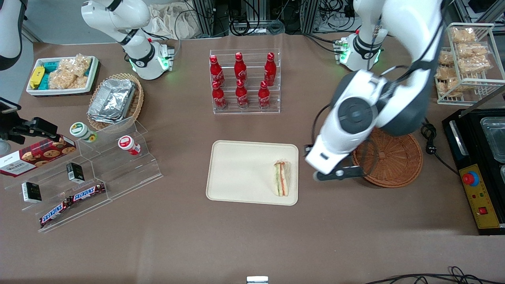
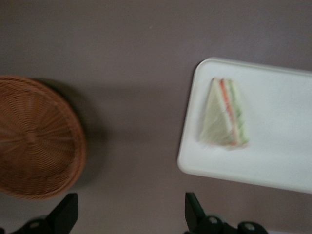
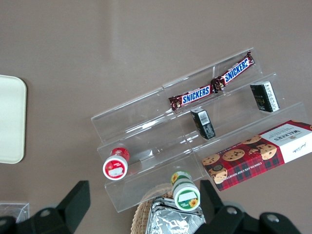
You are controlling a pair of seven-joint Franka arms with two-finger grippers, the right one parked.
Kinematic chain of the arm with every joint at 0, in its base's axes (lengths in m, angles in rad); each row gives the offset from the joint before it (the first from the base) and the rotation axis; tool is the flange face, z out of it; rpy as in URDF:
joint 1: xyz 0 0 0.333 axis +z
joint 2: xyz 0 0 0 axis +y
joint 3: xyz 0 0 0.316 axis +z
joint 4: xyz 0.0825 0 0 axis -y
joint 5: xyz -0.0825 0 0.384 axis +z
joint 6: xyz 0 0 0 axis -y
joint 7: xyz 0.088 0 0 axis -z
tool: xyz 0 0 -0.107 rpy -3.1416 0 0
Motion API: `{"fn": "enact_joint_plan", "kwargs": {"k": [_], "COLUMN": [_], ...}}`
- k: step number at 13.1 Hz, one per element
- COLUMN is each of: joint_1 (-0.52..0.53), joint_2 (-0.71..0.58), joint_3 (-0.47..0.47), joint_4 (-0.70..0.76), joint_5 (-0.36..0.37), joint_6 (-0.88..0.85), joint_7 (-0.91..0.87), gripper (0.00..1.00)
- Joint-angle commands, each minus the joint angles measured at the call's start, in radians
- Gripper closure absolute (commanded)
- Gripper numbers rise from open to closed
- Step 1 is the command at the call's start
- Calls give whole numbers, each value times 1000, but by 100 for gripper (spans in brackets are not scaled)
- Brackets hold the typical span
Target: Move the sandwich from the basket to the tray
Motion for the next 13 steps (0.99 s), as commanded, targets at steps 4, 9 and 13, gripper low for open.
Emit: {"fn": "enact_joint_plan", "kwargs": {"k": [4,9,13], "joint_1": [194,329,353], "joint_2": [-168,-219,-222], "joint_3": [-5,-5,0], "joint_4": [-40,-42,-44], "joint_5": [-32,-30,-24], "joint_6": [-175,-235,-250], "joint_7": [108,292,348], "gripper": [1,1,1]}}
